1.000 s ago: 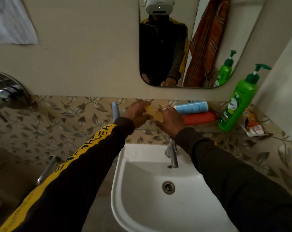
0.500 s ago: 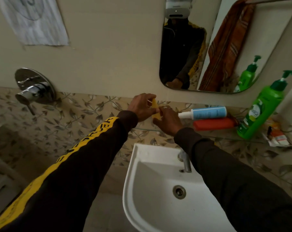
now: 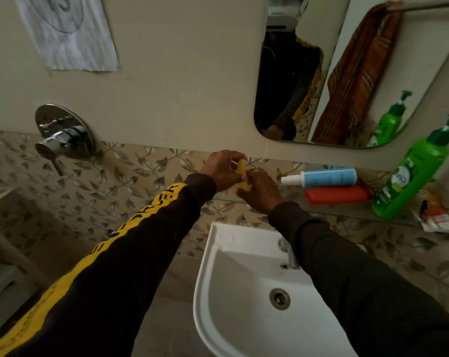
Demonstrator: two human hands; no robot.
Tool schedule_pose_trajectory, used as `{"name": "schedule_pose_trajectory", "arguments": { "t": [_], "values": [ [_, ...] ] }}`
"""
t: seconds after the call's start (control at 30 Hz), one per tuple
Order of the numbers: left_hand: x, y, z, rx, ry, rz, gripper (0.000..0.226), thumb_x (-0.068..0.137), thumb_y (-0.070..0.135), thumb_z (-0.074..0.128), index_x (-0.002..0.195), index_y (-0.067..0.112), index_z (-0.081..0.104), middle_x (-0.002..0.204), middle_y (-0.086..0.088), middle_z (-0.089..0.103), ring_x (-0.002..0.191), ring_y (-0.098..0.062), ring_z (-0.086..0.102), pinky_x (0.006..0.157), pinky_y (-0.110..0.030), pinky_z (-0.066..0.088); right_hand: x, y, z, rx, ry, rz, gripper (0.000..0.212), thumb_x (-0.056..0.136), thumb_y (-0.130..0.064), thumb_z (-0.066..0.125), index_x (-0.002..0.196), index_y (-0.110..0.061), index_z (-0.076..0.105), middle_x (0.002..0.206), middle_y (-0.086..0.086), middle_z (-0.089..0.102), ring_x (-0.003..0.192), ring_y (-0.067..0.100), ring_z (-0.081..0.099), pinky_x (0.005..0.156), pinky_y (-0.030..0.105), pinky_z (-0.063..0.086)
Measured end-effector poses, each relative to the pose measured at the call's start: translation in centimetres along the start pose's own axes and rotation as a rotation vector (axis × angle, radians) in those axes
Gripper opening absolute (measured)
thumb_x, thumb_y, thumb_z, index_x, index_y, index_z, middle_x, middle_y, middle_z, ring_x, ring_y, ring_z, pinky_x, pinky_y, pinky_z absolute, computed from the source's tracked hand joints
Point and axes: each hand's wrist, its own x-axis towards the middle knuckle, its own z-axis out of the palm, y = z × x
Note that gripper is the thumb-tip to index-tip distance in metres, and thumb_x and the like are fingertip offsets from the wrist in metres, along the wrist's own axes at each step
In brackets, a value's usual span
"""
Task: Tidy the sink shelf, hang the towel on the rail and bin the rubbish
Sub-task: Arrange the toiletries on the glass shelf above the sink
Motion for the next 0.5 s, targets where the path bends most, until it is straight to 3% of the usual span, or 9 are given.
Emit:
{"name": "schedule_pose_trajectory", "arguments": {
  "t": [0.07, 0.17, 0.37, 0.5],
  "values": [
    [0.08, -0.02, 0.15, 0.003, -0.014, -0.001, 0.051, 0.073, 0.025, 0.082, 0.122, 0.022, 0.066, 0.102, 0.008, 0.066, 0.086, -0.009, 0.062, 0.077, -0.028, 0.053, -0.03, 0.16, 0.16, 0.005, -0.001, 0.000, 0.028, 0.086, -0.029, 0.076, 0.109, -0.015, 0.068, 0.114, 0.012, 0.066, 0.105, 0.030, 0.062, 0.082, 0.033, 0.045],
    [0.17, -0.02, 0.13, 0.027, -0.042, 0.001, 0.054, 0.074, 0.024, 0.081, 0.125, 0.021, 0.064, 0.111, 0.001, 0.068, 0.091, -0.012, 0.064, 0.080, -0.030, 0.054, -0.08, 0.31, 0.33, 0.009, -0.029, 0.001, 0.030, 0.086, -0.034, 0.076, 0.111, -0.019, 0.069, 0.115, 0.010, 0.070, 0.109, 0.028, 0.064, 0.088, 0.033, 0.045],
    [0.25, 0.05, 0.11, 0.014, -0.056, -0.022, 0.055, 0.077, 0.021, 0.079, 0.128, 0.019, 0.062, 0.114, 0.000, 0.068, 0.097, -0.015, 0.064, 0.085, -0.032, 0.054, -0.13, 0.56, 0.53, 0.034, -0.011, 0.008, 0.032, 0.086, -0.034, 0.075, 0.112, -0.016, 0.067, 0.110, 0.011, 0.070, 0.102, 0.029, 0.064, 0.077, 0.029, 0.039],
    [0.51, 0.24, 0.09, 0.025, -0.074, -0.021, 0.054, 0.078, 0.022, 0.077, 0.129, 0.018, 0.061, 0.116, -0.001, 0.068, 0.098, -0.016, 0.063, 0.087, -0.030, 0.050, 0.02, 0.44, 0.43, 0.023, -0.033, 0.003, 0.021, 0.086, -0.030, 0.072, 0.099, -0.013, 0.069, 0.098, 0.011, 0.072, 0.094, 0.030, 0.066, 0.073, 0.030, 0.040]
  ]
}}
